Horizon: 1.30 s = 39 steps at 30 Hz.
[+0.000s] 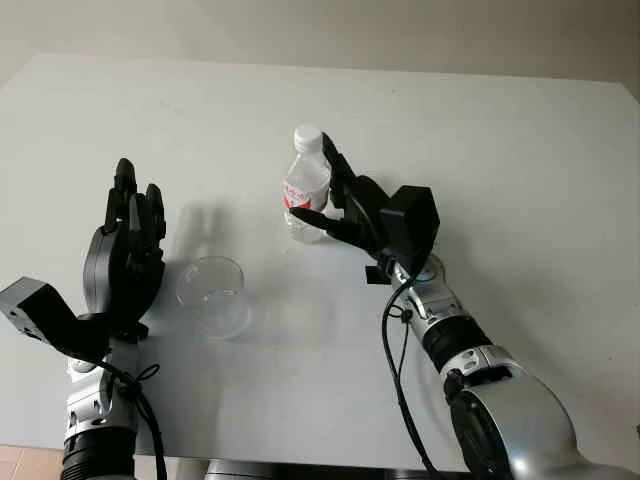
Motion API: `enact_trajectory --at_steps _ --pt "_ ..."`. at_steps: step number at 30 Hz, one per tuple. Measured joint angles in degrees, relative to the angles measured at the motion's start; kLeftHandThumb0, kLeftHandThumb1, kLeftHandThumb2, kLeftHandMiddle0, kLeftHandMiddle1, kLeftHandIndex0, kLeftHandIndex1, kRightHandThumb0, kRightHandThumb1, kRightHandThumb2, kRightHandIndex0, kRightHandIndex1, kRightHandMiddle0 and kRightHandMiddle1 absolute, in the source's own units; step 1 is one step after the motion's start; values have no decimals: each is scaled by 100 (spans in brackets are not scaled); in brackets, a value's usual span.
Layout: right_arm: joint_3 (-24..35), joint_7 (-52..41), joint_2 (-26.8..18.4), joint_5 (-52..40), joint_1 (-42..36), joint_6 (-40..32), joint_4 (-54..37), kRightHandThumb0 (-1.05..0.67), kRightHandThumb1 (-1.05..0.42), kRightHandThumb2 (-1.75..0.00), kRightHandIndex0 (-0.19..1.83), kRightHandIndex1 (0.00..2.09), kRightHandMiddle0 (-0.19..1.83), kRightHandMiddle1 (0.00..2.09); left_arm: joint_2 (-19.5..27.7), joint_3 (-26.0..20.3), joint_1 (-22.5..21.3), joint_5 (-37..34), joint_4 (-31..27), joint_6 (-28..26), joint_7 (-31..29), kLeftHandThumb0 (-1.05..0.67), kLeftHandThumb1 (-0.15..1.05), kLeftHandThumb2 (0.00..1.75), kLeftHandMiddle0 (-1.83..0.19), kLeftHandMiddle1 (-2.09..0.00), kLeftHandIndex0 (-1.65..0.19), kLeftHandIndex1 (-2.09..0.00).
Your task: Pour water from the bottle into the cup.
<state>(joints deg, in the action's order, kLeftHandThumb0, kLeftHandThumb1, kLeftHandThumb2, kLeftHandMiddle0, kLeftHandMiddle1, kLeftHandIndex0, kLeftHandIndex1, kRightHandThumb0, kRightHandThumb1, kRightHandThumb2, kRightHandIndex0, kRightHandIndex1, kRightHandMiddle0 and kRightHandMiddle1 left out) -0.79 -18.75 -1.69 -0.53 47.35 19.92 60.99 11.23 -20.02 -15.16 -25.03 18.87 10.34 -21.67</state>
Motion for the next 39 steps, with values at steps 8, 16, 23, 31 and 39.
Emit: enact_trajectory --at_steps 8,16,23,31,39 --pt "7 -228 144 5 312 4 199 -98 -90 -5 -19 0 -19 0 -9 -2 -6 0 -7 22 24 -70 105 53 19 -5 19 -1" --pt "206 -203 426 -221 429 12 291 -70 -84 -4 -2 10 1 11 -9 -1 21 0 -45 43 35 -71 105 53 19 -5 19 -2" --pt "3 504 438 240 471 208 428 -45 -87 -6 35 203 28 202 -6 -22 84 0 -106 59 19 -70 105 53 19 -5 19 -2" --pt "-167 433 380 494 492 480 489 -28 -96 -6 108 209 86 209 -12 -24 151 3 -193 64 70 -70 105 50 18 -5 19 -3" --pt "-461 440 257 914 542 737 473 -27 -102 -6 112 209 104 209 -33 -24 151 -6 -192 64 74 -71 105 46 18 -5 18 -3"
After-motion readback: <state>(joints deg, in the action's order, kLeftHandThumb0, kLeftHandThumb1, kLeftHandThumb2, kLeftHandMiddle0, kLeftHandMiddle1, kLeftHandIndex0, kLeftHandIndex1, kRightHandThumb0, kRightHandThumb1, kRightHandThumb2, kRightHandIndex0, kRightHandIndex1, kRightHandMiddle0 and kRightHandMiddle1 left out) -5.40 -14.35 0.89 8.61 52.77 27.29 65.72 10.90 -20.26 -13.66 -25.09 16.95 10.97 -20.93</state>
